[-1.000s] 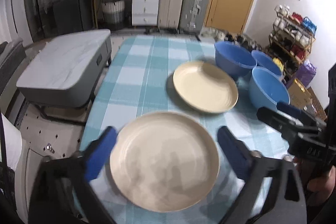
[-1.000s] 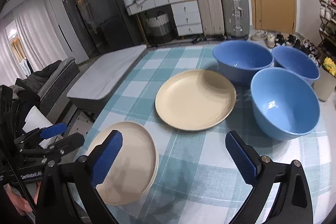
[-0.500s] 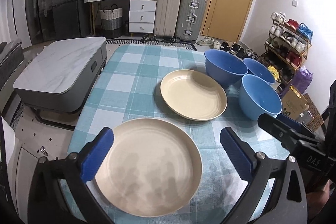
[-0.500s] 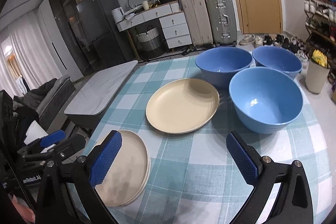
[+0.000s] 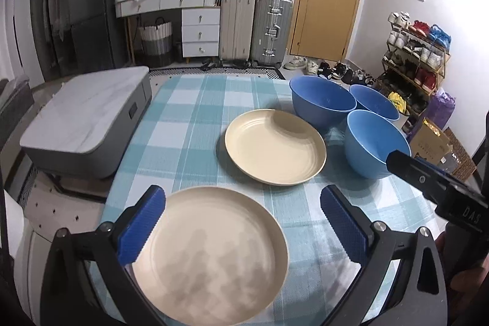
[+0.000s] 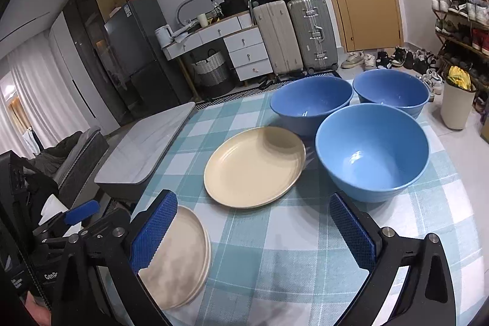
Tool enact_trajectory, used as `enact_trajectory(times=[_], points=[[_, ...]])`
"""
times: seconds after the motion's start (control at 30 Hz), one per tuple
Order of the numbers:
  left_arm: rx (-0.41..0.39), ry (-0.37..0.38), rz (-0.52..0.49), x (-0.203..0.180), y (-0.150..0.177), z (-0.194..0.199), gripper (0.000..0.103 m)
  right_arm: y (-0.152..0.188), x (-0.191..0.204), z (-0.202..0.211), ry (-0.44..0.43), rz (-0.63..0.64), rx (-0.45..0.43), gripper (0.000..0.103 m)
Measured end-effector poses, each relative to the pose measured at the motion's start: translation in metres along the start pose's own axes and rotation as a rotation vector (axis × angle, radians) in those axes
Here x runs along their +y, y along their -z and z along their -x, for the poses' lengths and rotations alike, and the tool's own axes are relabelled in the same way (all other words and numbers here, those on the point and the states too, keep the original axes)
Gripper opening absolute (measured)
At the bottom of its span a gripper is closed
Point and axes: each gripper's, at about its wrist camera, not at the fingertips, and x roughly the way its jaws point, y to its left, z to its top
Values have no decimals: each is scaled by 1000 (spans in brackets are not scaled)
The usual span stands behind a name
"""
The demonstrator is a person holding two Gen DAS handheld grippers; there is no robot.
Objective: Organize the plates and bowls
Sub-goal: 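Reach the left tool to the cream plate beside the bowls and grip its rim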
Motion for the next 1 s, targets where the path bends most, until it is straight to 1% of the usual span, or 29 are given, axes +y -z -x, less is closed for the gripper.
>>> enact_trajectory(times=[0.1,0.17,0.23,0.37,0.4,0.47,0.6,0.77,0.87,1.0], points=[[-7,-16,0,0,-6,-3,102,-7,-1,0,-10,-6,-1,101],[-2,-15,5,2,-12,-7,102,-14,0,1,-28,-3,-1,101],[3,-29,-1,3,-18,-12,102,-21,2,1,-48,5,-6,101],[14,-81,-57,4,-31,-25,102,-35,5,-1,-57,12,-14,101],[23,-84,-70,5,-35,-30,102,-40,6,-4,-61,16,-13,101],[55,-75,-74,9,-41,-42,102,-48,10,-10,-80,29,-8,101],[130,-72,-67,18,-55,-69,102,-64,16,-26,-80,51,3,101],[177,-53,-79,27,-72,-101,102,-81,19,-53,-73,53,25,101],[220,-37,-85,30,-81,-124,102,-85,19,-69,-67,57,41,101],[287,-11,-117,30,-85,-157,102,-89,17,-94,-44,63,62,101]])
